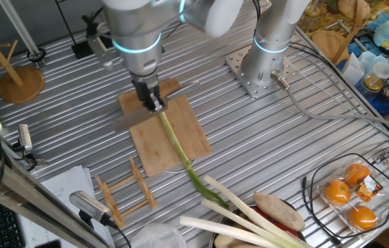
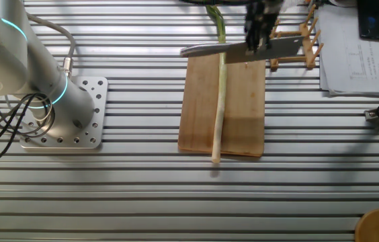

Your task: Chop the scallions

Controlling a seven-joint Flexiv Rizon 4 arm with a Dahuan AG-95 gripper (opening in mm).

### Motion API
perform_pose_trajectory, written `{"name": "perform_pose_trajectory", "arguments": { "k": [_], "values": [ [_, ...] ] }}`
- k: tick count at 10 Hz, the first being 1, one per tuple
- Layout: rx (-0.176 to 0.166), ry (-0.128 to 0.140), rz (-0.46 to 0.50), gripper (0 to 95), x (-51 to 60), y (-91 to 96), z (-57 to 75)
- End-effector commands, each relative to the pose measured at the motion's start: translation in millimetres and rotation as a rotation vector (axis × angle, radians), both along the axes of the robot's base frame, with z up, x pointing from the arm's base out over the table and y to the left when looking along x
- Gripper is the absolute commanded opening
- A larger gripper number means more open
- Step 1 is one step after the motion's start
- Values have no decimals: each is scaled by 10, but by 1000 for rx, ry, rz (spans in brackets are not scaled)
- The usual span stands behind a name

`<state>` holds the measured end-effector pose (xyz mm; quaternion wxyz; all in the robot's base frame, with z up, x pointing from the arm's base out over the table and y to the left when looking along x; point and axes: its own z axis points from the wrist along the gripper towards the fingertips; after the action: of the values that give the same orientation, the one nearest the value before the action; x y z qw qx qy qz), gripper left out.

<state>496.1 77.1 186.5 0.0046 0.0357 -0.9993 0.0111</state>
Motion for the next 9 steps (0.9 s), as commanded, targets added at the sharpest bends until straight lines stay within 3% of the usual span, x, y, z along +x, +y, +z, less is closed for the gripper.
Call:
{"name": "perform_pose_trajectory", "arguments": {
  "k": [1, 5, 9],
  "values": [
    [1, -1, 1, 0, 18, -62, -55],
    [-1, 6, 19, 0, 91, -342, -162],
    [2, 26, -24, 0, 54, -521, -193]
  ]
}}
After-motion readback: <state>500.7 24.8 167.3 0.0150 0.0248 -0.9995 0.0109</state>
